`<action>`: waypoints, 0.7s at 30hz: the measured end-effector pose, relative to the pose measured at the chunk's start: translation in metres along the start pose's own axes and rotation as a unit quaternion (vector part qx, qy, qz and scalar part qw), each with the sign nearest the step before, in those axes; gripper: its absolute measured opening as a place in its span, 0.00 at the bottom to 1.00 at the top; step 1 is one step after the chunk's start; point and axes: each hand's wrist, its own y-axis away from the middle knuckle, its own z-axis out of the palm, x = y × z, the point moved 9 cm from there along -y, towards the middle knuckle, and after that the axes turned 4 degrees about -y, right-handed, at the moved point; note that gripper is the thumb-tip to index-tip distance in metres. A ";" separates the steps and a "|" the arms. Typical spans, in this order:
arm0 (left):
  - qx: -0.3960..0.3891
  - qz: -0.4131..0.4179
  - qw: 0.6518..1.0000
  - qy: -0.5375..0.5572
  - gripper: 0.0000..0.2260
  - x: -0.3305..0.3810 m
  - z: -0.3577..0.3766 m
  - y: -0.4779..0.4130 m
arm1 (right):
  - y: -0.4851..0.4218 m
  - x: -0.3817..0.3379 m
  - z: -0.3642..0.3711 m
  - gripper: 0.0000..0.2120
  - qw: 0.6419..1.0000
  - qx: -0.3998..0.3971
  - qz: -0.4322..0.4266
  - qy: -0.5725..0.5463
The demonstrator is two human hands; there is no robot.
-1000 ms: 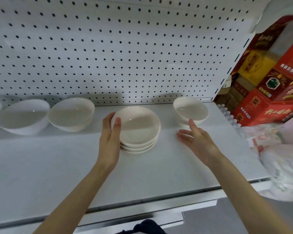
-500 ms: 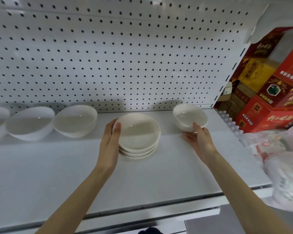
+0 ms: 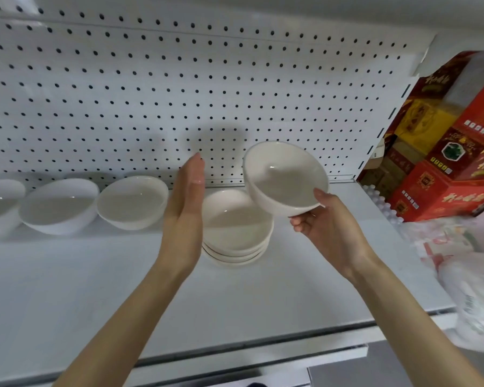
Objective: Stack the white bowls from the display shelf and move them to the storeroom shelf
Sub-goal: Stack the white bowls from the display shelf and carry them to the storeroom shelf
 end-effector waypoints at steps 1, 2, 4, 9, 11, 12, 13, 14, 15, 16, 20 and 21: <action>-0.017 0.000 1.000 -0.014 0.28 -0.002 0.005 -0.004 | 0.002 0.001 0.007 0.12 1.000 -0.016 0.003 0.007; -0.038 0.001 0.999 -0.035 0.26 -0.003 0.012 -0.006 | 0.005 0.001 0.014 0.12 0.999 -0.032 0.004 0.016; -0.043 -0.039 0.998 -0.012 0.17 -0.018 0.019 -0.017 | 0.008 0.004 0.027 0.13 0.997 -0.064 0.006 0.030; -0.053 -0.020 0.998 -0.023 0.20 -0.007 0.025 0.005 | 0.010 0.012 0.043 0.18 0.994 -0.085 0.000 0.067; -0.043 -0.012 0.999 -0.019 0.23 -0.006 0.019 0.010 | 0.009 0.012 0.042 0.22 0.993 -0.075 -0.010 0.089; -0.040 -0.006 0.999 -0.027 0.25 -0.006 0.020 0.012 | 0.009 0.012 0.042 0.25 0.991 -0.075 -0.016 0.108; -0.040 -0.010 0.999 -0.030 0.26 -0.006 0.019 0.010 | 0.009 0.011 0.042 0.28 0.987 -0.080 -0.023 0.135; -0.037 -0.021 0.999 -0.033 0.25 -0.009 0.017 0.009 | 0.010 0.010 0.044 0.31 0.981 -0.089 -0.033 0.169; -0.038 -0.029 0.998 -0.036 0.22 -0.012 0.017 0.011 | 0.011 0.009 0.047 0.33 0.973 -0.100 -0.046 0.204; -0.042 -0.037 0.997 -0.044 0.18 -0.015 0.017 0.013 | 0.012 0.009 0.050 0.33 0.963 -0.110 -0.062 0.237; -0.040 -0.027 0.997 -0.053 0.22 -0.016 0.012 0.012 | 0.013 0.010 0.054 0.32 0.935 -0.117 -0.116 0.313; -0.042 -0.023 0.997 -0.055 0.23 -0.018 0.012 0.012 | 0.012 0.012 0.053 0.35 0.933 -0.111 -0.124 0.319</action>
